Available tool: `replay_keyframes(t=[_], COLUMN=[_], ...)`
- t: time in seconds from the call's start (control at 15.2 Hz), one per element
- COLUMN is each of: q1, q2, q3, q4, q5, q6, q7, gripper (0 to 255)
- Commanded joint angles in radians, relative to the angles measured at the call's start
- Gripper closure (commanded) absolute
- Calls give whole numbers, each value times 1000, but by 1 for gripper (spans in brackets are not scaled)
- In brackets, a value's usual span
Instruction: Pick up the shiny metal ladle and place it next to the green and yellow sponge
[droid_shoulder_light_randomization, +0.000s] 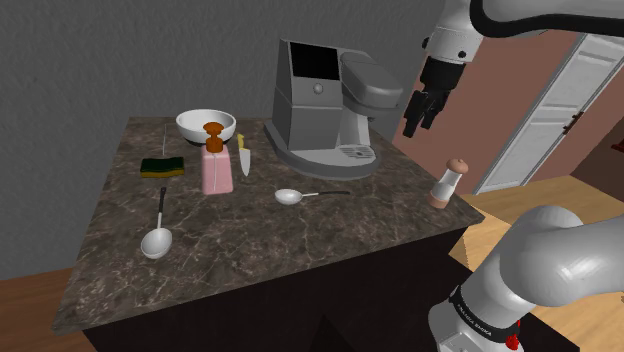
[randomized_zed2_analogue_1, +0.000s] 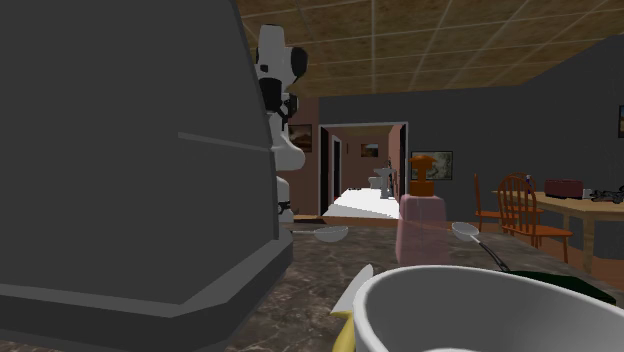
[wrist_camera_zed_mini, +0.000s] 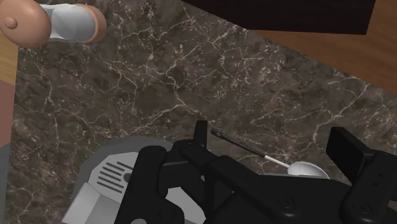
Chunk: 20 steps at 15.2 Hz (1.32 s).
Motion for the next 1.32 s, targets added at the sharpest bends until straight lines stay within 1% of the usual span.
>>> replay_keyframes(t=[0.0,0.26,0.59,0.92,1.25], q1=[0,48,107,168,227], q2=[0,76,201,351,516], q3=[0,-41,-87,-125,-149], q4=[0,-61,-106,-120,-107], q5=[0,-31,-56,-65,-50], q6=[0,154,347,533,707], q7=[0,-156,-346,-536,-730], gripper=[0,0,0,0,0])
